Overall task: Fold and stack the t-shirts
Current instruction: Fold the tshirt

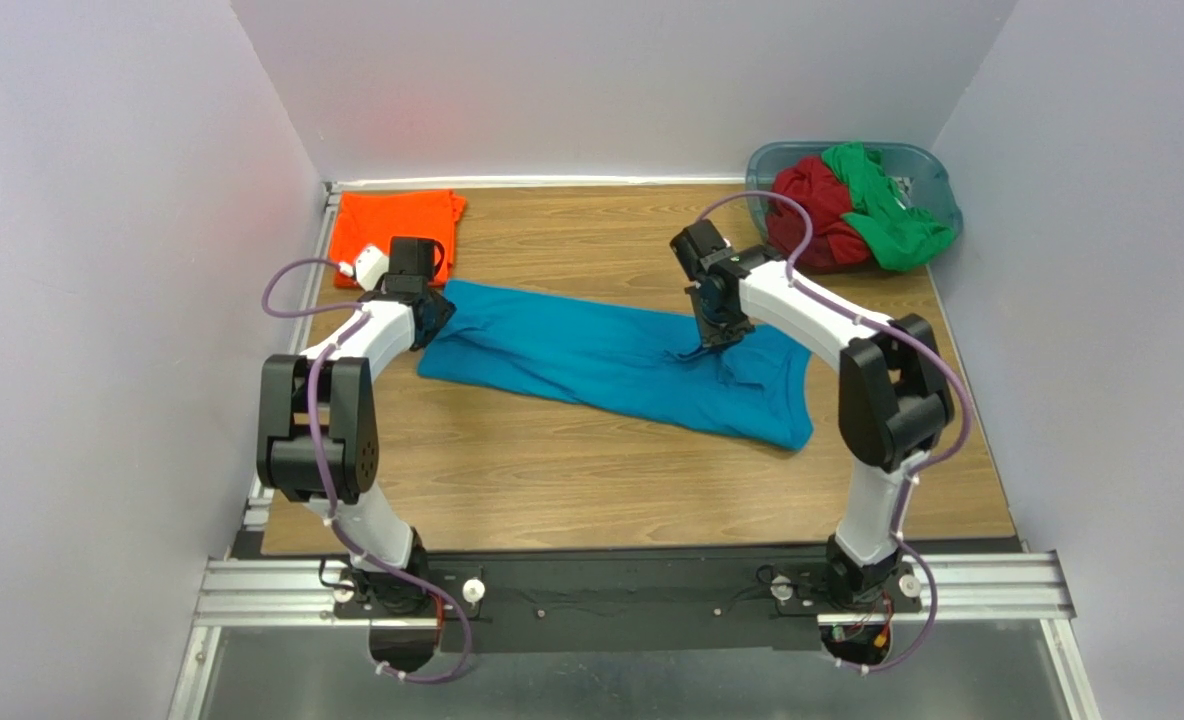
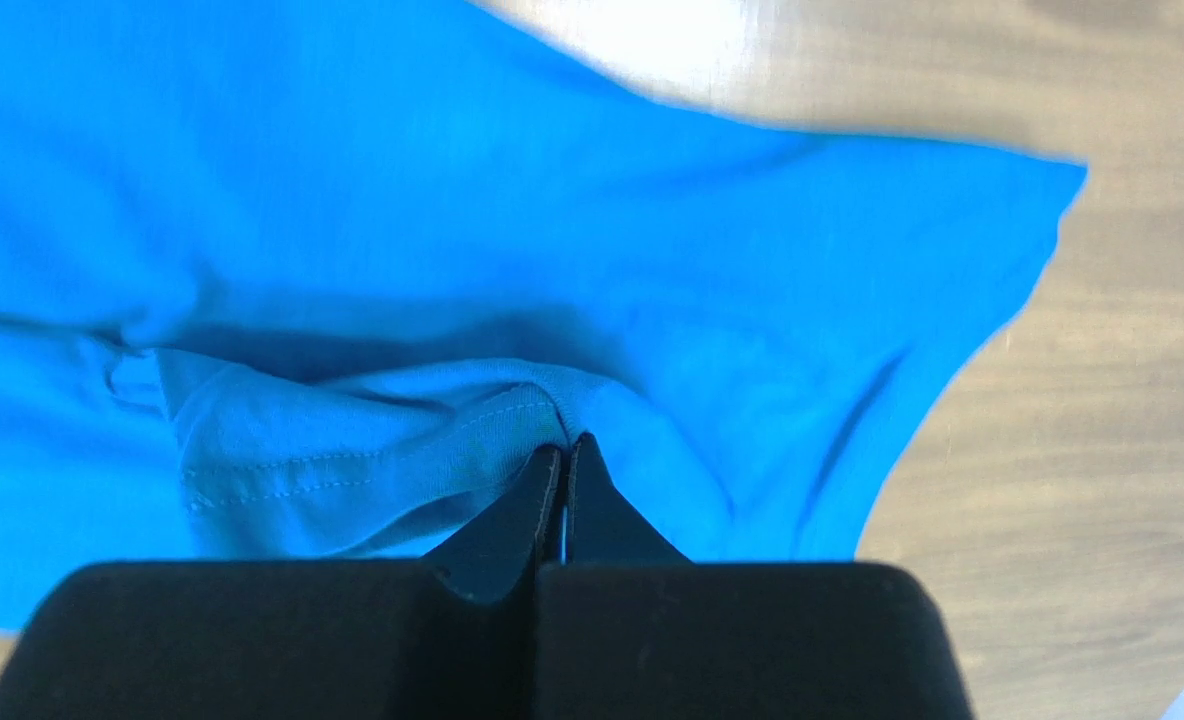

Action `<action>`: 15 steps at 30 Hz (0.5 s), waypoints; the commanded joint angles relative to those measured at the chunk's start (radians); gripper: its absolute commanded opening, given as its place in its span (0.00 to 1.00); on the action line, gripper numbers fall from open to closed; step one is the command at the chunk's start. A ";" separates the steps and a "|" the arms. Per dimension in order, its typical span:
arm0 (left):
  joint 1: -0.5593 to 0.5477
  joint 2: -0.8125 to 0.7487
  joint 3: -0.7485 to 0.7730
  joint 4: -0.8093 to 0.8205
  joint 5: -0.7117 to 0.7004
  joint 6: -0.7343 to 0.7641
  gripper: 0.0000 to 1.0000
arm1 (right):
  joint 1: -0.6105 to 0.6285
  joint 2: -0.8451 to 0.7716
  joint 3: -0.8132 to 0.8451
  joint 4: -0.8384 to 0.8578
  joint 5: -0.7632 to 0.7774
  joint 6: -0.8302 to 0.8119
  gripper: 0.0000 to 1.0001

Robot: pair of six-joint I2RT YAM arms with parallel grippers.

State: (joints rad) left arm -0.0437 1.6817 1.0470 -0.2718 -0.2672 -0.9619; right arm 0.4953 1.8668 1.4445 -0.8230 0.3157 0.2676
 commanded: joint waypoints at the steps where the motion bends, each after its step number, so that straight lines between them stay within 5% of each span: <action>1: -0.005 0.012 0.037 -0.013 -0.041 0.017 0.56 | -0.008 0.099 0.097 0.056 0.078 -0.041 0.01; 3: -0.005 0.004 0.045 -0.020 -0.050 0.015 0.90 | -0.009 0.129 0.134 0.058 0.106 -0.062 0.01; 5: -0.005 -0.011 0.048 -0.030 -0.055 0.015 0.98 | -0.009 0.159 0.172 0.058 0.111 -0.073 0.03; 13: -0.008 -0.059 0.036 -0.037 -0.047 0.031 0.98 | -0.009 0.227 0.232 0.067 0.118 -0.123 0.12; 15: -0.008 -0.073 0.028 -0.037 -0.041 0.031 0.98 | -0.008 0.247 0.249 0.065 0.138 -0.123 0.26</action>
State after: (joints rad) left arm -0.0479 1.6596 1.0798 -0.2867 -0.2848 -0.9451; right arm 0.4934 2.0674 1.6547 -0.7761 0.3912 0.1680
